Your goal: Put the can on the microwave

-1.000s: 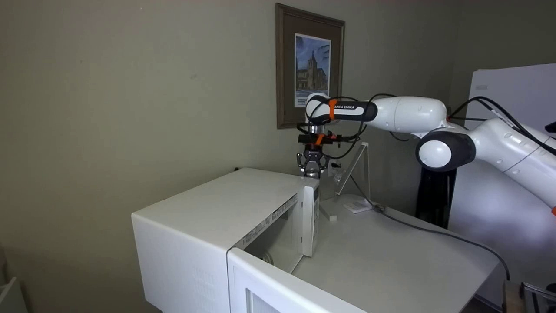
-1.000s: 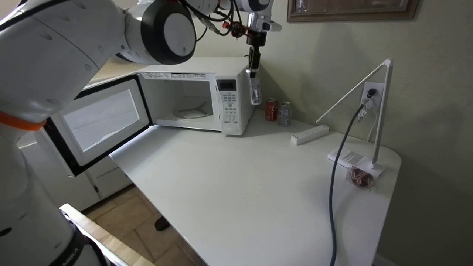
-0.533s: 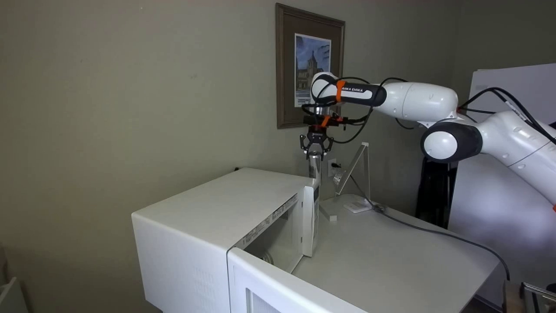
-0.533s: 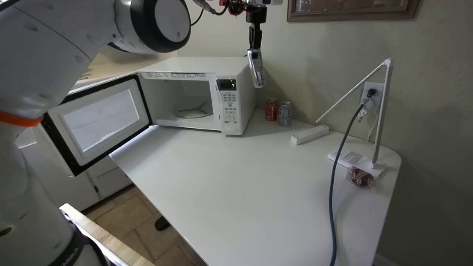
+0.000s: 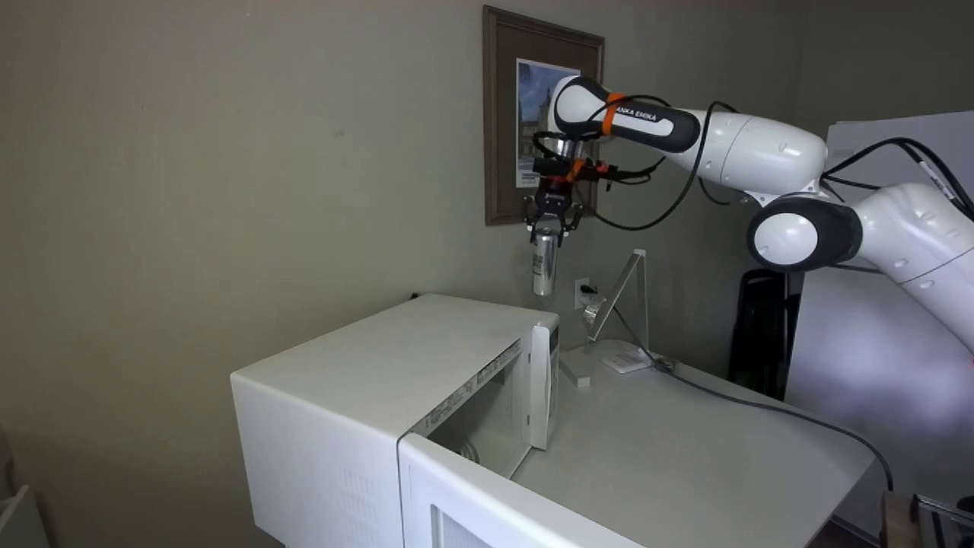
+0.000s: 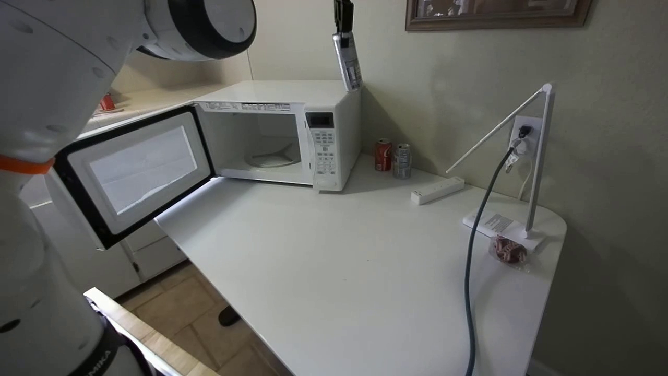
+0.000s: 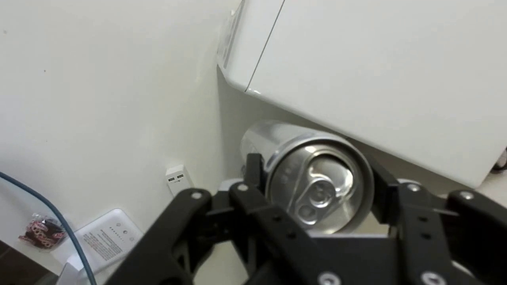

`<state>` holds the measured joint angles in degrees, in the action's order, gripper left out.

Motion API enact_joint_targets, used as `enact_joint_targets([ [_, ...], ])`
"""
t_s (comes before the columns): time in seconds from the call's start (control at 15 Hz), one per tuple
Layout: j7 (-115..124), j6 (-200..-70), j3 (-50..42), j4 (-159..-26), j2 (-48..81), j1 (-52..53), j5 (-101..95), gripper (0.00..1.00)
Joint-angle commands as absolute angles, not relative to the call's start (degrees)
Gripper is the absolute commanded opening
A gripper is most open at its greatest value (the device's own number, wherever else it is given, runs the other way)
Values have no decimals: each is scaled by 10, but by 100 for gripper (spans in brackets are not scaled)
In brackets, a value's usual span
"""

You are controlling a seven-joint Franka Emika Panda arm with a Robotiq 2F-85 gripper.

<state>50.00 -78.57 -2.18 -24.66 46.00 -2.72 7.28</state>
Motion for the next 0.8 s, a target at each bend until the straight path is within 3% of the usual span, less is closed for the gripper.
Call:
enact_joint_targets([
  [0.0,528,-783,-7,-260,438,-16,81,37],
  [0.73,623,-764,38,-251,461,-20,148,37],
])
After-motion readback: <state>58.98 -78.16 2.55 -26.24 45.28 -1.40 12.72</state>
